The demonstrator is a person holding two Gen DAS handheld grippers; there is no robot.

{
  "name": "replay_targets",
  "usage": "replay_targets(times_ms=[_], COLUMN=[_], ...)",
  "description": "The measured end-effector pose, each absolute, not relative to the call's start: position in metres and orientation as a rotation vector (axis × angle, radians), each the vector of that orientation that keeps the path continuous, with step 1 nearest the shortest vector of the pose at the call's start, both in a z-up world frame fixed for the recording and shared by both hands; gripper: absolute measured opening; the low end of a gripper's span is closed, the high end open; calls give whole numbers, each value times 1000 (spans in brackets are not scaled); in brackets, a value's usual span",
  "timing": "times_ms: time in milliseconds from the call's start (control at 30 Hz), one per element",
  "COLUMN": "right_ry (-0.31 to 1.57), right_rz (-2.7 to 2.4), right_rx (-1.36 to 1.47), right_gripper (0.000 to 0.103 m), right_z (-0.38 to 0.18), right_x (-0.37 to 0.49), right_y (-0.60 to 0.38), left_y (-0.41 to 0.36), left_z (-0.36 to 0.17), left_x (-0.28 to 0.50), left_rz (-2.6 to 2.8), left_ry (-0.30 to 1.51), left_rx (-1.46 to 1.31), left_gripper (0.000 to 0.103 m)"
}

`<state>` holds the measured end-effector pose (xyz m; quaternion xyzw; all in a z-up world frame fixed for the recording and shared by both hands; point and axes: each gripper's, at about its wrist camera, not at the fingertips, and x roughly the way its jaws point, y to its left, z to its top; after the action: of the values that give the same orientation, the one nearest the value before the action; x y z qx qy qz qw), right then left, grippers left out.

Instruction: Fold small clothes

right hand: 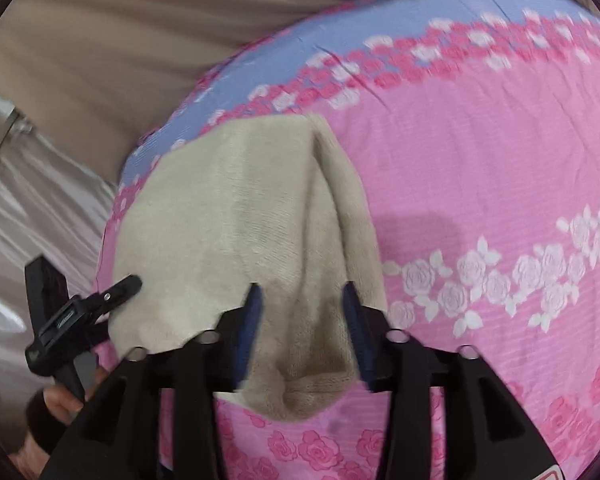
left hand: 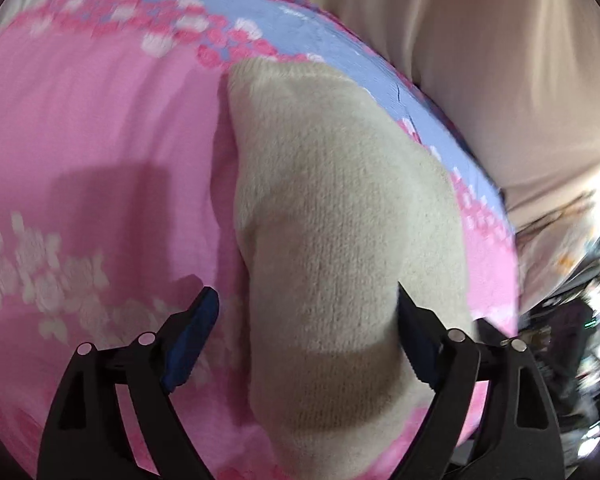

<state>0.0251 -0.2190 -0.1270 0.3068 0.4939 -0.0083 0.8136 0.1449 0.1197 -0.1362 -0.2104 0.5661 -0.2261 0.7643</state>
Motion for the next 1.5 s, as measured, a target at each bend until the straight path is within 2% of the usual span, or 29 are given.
replay_targets(times_ms=[67,100,133,167,200,267,300,333,367,400,467,533,567,600,667,833,1033,1500], right_ry=[1057,1088,1114,1129,1131,1098,1097,1102,1112,1118,1092,1043,1018,990,934,924,921,952], right_rz=[3,24,64,104,107,110,109,93,52,14,-24,-111,-143,-157,-151,-129,-134,-149], right_rx=[679,701,732,750,722,594,539,484,412,373,350,253,207,179,140,121,117,128], right_gripper=[78,78,75,49,41,41,45,48,57,59,59,65,78,84,86,88,88,88], right_z=[-134,-142,-150,-152,-144,-119,-114,-112,-112,-111,-100,-78,-68,-60,-43,-36,-39,-46], right_x=[34,40,44,53,56,62,65,66,65,64,51,31,21,13,0,-13,-22,-40], right_y=[-221,-220,-219,-213,-206,-187,-180,-174,-169,-168,-166,-159,-155,-150,-140,-114,-100,-90], left_y=[118,115,110,108,103,106,112,117,120,121,118,114,109,104,96,79,70,75], left_z=[-141,-142,-143,-142,-139,-132,-130,-131,-132,-134,-126,-107,-91,-77,-53,-29,-42,-36], left_x=[146,146,146,145,144,144,144,143,142,140,132,117,107,96,75,36,31,9], left_rz=[-493,-504,-536,-560,-561,-541,-522,-503,-486,-447,-437,-423,-401,-381,-334,-263,-226,-181], left_ry=[1270,1286,1296,1291,1279,1257,1254,1247,1242,1250,1243,1191,1144,1096,1003,890,963,940], left_rx=[-521,-541,-555,-543,-490,-449,-448,-440,-422,-381,-364,-307,-237,-181,-94,41,70,96], left_gripper=[85,85,83,65,57,54,54,55,66,79,78,79,84,93,97,98,98,98])
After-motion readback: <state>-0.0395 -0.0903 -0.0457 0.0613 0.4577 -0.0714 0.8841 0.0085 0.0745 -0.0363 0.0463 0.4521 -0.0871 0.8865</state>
